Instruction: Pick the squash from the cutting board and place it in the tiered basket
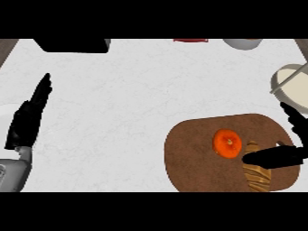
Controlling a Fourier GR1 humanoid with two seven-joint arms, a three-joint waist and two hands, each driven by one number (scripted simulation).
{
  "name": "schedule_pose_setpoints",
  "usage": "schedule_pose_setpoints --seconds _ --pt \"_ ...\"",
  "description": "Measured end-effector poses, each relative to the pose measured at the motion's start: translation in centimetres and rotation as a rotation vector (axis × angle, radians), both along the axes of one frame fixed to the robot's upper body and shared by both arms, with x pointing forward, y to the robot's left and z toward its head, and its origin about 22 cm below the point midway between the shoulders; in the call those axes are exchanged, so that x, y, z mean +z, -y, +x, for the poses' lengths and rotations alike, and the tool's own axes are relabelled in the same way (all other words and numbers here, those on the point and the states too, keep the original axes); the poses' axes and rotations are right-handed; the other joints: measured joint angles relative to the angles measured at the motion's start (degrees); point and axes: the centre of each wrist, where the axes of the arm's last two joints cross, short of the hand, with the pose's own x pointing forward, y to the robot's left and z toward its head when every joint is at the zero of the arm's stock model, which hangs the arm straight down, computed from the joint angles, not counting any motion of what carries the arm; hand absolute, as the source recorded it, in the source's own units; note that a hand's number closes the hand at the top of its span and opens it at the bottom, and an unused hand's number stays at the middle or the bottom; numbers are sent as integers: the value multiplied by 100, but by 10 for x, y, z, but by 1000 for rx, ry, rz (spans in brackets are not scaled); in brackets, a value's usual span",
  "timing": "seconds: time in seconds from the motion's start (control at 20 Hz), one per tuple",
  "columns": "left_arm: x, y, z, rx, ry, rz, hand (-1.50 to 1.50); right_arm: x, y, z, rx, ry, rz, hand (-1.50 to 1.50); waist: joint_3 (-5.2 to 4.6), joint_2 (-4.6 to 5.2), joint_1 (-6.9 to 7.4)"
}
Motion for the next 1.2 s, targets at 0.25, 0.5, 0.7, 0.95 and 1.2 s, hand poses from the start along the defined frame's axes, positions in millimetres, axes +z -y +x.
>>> schedule_pose_setpoints --seconds 0.25,0.5,0.7,0.95,1.2 --pt "1 0 -3 0 -1 -3 0 -9 -8 9 16 -32 -10 -150 3 -13 -26" --pt "1 2 -7 9 -4 2 0 -18 -19 11 52 -49 -43 -150 4 -22 -58" --pt "1 -2 -7 10 -5 -4 0 -25 -26 10 77 -57 -96 -150 0 -29 -88" --pt "0 2 -6 17 -8 -6 0 -33 -36 11 101 -53 -139 -150 -1 -32 -106" --pt "2 -5 -6 16 -4 4 0 -42 -41 15 102 -70 -145 -150 -2 -32 -110"
